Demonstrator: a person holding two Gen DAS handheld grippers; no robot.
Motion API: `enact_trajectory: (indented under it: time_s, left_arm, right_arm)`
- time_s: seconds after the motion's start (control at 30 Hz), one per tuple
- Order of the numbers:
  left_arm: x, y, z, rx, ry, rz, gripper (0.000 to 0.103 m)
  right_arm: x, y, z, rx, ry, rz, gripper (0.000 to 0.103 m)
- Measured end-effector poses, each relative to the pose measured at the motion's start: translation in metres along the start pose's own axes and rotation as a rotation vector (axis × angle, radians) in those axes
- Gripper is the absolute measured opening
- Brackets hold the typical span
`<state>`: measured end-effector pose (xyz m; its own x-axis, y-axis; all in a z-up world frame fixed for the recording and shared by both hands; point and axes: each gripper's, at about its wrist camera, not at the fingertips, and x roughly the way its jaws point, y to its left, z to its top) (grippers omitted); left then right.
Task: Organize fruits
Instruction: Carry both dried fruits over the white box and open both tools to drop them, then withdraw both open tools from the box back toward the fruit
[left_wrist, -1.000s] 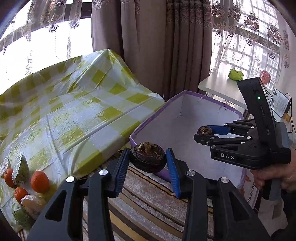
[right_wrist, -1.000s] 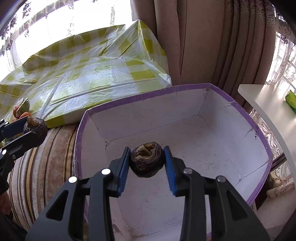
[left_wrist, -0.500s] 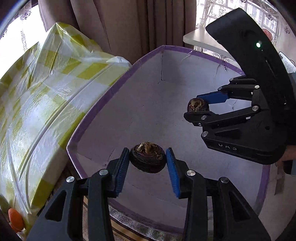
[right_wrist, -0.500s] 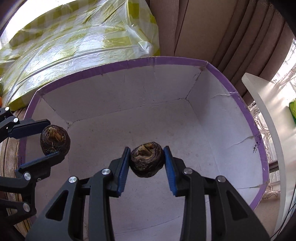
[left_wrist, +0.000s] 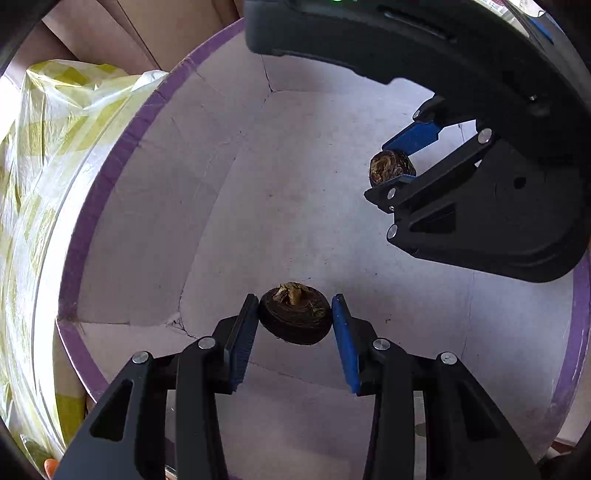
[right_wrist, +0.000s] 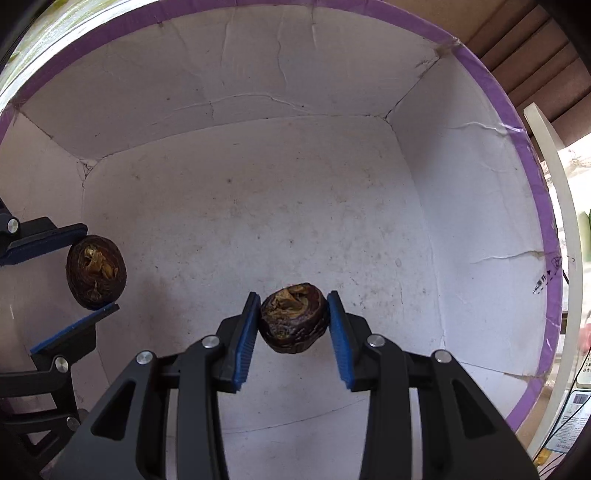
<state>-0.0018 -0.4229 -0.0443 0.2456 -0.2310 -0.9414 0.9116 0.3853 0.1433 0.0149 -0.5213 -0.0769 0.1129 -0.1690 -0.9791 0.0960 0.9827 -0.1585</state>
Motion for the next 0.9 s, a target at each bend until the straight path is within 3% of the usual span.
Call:
enact_trajectory:
  time_s: [0.17, 0.3, 0.7, 0.9]
  left_arm:
    - [0.004, 0.005, -0.004, -0.022, 0.032, -0.027, 0.038]
    - [0.007, 0.01, -0.004, -0.038, 0.057, -0.031, 0.039]
    - [0.011, 0.014, 0.004, -0.043, 0.053, -0.039, 0.045]
    - [0.009, 0.012, 0.005, -0.038, 0.032, -0.041, 0.06]
  right_arm:
    - [0.002, 0.004, 0.003, 0.009, 0.027, 0.012, 0.038]
    - [0.0, 0.004, 0.005, 0.034, 0.01, 0.024, 0.051]
    - [0.0, -0.004, -0.001, 0.052, -0.001, 0.039, 0.057]
    - [-0.002, -0.008, -0.002, 0.067, -0.022, 0.044, 0.063]
